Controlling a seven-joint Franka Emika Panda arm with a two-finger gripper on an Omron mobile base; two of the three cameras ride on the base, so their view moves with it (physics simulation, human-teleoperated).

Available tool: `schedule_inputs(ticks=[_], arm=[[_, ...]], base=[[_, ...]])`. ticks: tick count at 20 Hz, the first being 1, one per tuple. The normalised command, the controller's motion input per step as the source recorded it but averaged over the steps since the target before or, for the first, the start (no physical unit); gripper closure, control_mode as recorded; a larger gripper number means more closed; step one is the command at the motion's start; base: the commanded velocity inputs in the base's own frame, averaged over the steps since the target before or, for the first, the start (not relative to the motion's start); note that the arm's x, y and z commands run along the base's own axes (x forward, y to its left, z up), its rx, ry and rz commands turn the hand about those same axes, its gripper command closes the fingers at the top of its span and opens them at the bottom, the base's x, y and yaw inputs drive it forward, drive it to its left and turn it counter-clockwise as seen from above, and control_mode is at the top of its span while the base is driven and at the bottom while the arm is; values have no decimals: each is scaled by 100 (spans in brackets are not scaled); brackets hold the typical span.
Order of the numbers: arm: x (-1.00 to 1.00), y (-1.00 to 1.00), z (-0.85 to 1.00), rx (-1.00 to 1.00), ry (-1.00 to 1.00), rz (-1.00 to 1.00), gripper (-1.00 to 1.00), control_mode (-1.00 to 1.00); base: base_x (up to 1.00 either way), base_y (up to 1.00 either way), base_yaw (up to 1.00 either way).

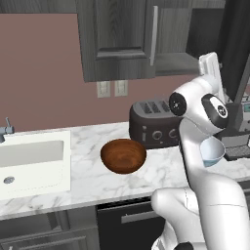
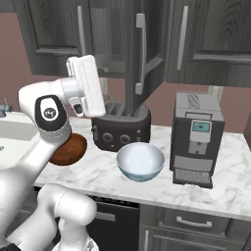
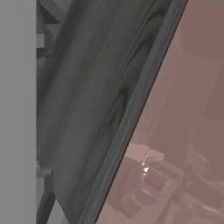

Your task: Open the cabinet. Pick the bowls from the counter and place them in the cabinet. Then close the cabinet.

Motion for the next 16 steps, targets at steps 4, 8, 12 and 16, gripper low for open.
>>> schedule_inputs(ticks=[4,8,12,16], arm=[[17,-23,-35,0,-14,0,-100,-100],[19,-31,-26,0,-15,-2,-100,-100],[24,-29,-17,0,-14,-3,-100,-100],[28,-18,-1,0,-15,-8,-100,-100]], base=[[0,0,0],[0,0,0],[0,0,0],[0,0,0]])
